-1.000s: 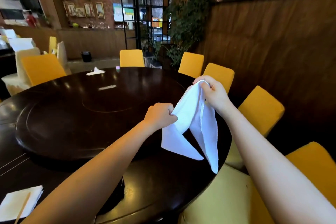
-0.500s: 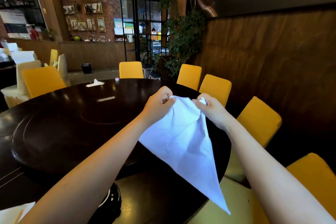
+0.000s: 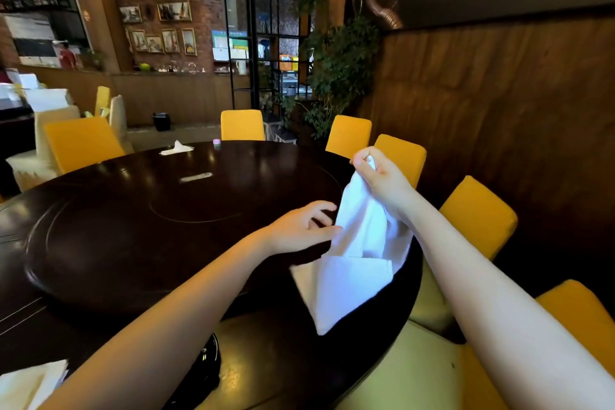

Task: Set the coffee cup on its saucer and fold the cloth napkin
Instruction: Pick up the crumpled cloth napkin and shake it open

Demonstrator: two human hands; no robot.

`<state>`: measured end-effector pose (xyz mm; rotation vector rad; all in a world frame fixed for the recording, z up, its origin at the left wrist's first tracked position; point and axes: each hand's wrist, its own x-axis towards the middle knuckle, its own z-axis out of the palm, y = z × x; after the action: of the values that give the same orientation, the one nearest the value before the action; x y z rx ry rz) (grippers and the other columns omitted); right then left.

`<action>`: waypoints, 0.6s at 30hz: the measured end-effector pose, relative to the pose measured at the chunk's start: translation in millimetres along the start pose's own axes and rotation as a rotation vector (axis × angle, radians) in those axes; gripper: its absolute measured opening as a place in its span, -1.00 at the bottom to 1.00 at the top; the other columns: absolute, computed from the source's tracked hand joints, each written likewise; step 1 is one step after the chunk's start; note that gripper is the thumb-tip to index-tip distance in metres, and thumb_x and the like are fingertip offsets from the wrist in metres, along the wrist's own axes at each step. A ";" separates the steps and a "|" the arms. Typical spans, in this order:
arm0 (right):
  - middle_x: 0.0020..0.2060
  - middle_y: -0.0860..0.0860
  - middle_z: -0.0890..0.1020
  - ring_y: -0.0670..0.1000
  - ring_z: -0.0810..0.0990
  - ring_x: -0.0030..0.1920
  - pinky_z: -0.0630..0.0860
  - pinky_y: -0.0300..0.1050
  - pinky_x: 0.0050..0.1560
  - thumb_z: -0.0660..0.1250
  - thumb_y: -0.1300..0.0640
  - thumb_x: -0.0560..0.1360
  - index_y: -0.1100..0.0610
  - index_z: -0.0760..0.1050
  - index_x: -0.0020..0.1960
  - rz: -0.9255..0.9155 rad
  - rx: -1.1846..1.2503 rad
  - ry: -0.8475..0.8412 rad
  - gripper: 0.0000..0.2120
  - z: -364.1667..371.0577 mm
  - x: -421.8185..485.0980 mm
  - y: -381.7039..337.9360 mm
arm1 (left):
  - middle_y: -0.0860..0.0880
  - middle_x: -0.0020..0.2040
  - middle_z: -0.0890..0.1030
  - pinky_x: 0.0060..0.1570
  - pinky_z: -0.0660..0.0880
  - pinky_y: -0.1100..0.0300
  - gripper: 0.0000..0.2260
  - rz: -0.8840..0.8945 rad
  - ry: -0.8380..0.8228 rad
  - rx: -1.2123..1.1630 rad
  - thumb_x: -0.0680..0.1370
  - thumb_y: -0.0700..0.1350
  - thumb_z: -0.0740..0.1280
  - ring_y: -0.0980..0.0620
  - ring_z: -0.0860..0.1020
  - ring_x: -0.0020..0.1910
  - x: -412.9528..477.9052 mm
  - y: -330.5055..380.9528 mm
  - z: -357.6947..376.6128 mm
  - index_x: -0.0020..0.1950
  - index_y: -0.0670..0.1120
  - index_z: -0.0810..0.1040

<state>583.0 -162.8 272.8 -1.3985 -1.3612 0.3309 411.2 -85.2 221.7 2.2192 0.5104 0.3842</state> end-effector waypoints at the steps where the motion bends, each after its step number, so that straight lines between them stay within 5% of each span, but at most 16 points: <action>1: -0.23 -0.18 0.43 -0.34 0.41 -0.28 0.32 -0.48 -0.25 0.14 0.14 0.59 -0.05 0.39 -0.17 -0.019 -0.022 0.002 -0.80 0.6 1.3 -1.6 | 0.05 0.04 0.57 0.00 0.47 0.26 -0.64 0.018 0.003 -0.007 0.50 0.02 0.34 0.13 0.58 -0.08 4.1 2.2 7.0 0.25 -0.03 0.41; 5: -0.18 -0.18 0.45 -0.27 0.41 -0.14 0.32 -0.40 -0.09 0.15 0.20 0.58 0.07 0.41 -0.10 -0.074 -0.079 0.017 -0.87 -0.6 0.7 -6.4 | -0.16 -0.20 0.56 -0.14 0.46 0.01 -0.84 0.042 0.188 -0.185 0.43 -0.10 0.37 -0.02 0.52 -0.18 13.9 8.0 24.3 -0.16 -0.18 0.47; 7: -0.18 -0.17 0.48 -0.28 0.44 -0.16 0.33 -0.40 -0.11 0.20 0.17 0.57 0.07 0.44 -0.07 -0.083 -0.096 -0.022 -0.93 -7.0 -3.6 -6.1 | -0.18 -0.23 0.47 -0.23 0.44 0.04 -0.90 0.042 0.289 -0.365 0.47 -0.16 0.31 -0.05 0.46 -0.21 15.3 16.0 25.0 -0.19 -0.15 0.43; 11: -0.26 -0.10 0.57 -0.24 0.52 -0.20 0.39 -0.40 -0.12 0.33 0.08 0.50 0.19 0.51 0.07 0.033 -0.164 -0.405 -0.78 -18.7 -18.1 -8.5 | -0.38 -0.22 0.55 -0.23 0.37 0.02 -0.83 0.163 0.369 -0.218 0.43 0.02 0.32 -0.20 0.46 -0.29 25.4 22.0 13.3 -0.19 -0.07 0.48; 14: -0.16 -0.02 0.60 -0.13 0.54 -0.12 0.43 -0.28 -0.09 0.39 0.11 0.46 0.21 0.57 0.01 0.089 -0.137 -0.496 -0.80 -27.2 -24.7 -9.6 | -0.29 -0.37 0.50 -0.34 0.29 0.15 -0.87 0.207 0.419 -0.103 0.44 -0.01 0.29 -0.03 0.39 -0.39 27.1 21.4 9.9 -0.21 -0.06 0.44; 18: -0.18 -0.02 0.60 -0.22 0.54 -0.21 0.42 -0.44 -0.22 0.31 0.12 0.52 0.23 0.57 -0.09 0.038 -0.222 -0.397 -0.83 -42.4 -26.4 -11.0 | -0.08 -0.40 0.40 -0.41 0.24 0.23 -0.76 0.206 0.335 -0.106 0.45 0.05 0.36 0.07 0.34 -0.41 18.5 12.6 19.4 -0.18 -0.11 0.44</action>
<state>603.0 -208.3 284.6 -1.5999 -1.7379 0.5160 438.7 -96.4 221.2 2.1194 0.4246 0.8808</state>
